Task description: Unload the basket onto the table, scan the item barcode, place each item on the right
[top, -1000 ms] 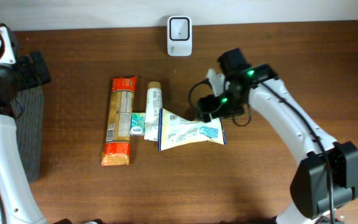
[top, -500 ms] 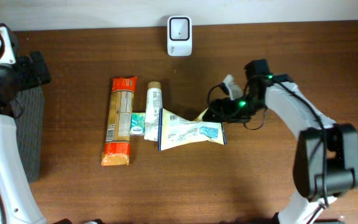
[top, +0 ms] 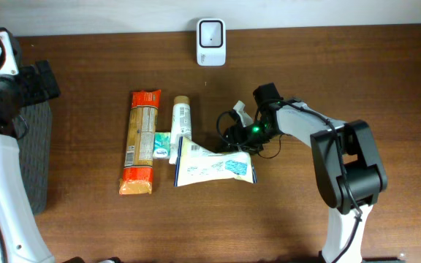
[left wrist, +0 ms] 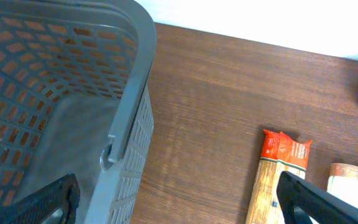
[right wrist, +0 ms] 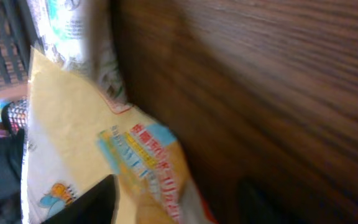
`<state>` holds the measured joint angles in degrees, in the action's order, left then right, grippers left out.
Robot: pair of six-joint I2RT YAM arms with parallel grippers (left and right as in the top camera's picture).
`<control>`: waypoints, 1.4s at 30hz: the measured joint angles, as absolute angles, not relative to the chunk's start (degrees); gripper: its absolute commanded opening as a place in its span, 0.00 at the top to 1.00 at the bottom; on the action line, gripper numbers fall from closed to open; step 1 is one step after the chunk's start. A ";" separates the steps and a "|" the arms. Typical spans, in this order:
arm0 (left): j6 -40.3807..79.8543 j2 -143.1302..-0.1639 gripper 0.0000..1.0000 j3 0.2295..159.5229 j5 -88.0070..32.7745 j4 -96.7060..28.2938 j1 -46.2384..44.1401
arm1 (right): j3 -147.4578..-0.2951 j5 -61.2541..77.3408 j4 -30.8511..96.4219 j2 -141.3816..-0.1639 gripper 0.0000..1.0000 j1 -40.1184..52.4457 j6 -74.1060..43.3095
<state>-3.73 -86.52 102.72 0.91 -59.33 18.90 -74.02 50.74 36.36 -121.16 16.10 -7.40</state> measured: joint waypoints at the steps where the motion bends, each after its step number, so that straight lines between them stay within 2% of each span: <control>1: -3.73 -86.52 0.01 102.72 0.91 -59.31 18.90 | -74.02 50.83 36.21 -121.21 0.32 16.08 -7.99; 3: -3.73 -86.52 0.01 102.72 0.89 -59.33 18.87 | -74.04 51.68 35.90 -121.21 0.32 16.05 -8.88; 5: -3.73 -86.52 0.01 102.72 0.91 -59.33 18.87 | -74.04 53.06 36.05 -121.21 0.41 15.33 -8.86; 6: -3.73 -86.52 0.01 102.72 0.91 -59.33 18.87 | -74.24 53.69 37.39 -121.12 0.41 14.20 -8.27; 8: -3.73 -86.52 0.01 102.72 0.91 -59.33 18.87 | -74.87 53.98 39.53 -120.66 0.33 12.34 -7.33; 12: -3.73 -86.52 0.01 102.72 0.91 -59.33 18.87 | -78.39 53.47 49.65 -115.90 0.01 8.62 -3.22; 18: -3.73 -86.52 0.01 102.72 0.91 -59.33 18.90 | -80.93 50.65 60.40 -106.85 0.01 7.75 2.66; 25: -3.73 -86.52 0.01 102.72 0.89 -59.33 18.87 | -71.22 49.17 52.49 -108.62 0.01 11.92 4.38; 30: -3.73 -86.52 0.01 102.72 0.89 -59.33 18.87 | -69.52 49.36 49.78 -108.95 0.01 14.68 4.23; 36: -3.73 -86.52 0.01 102.72 0.89 -59.31 18.90 | -67.53 47.90 42.17 -108.95 0.00 18.63 -2.02; 37: -3.73 -86.52 0.01 102.72 0.89 -59.33 18.87 | -66.67 47.79 40.27 -108.95 0.05 18.85 -3.79; 41: -3.73 -86.52 0.01 102.72 0.89 -59.29 18.90 | -64.20 47.42 34.02 -108.95 0.41 18.96 -9.15; 42: -3.73 -86.52 0.01 102.72 0.91 -59.33 18.87 | -63.77 47.44 33.17 -108.95 0.47 18.96 -9.67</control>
<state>-3.73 -86.52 102.72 0.91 -59.33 18.87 -63.77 47.44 33.17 -108.95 18.96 -9.67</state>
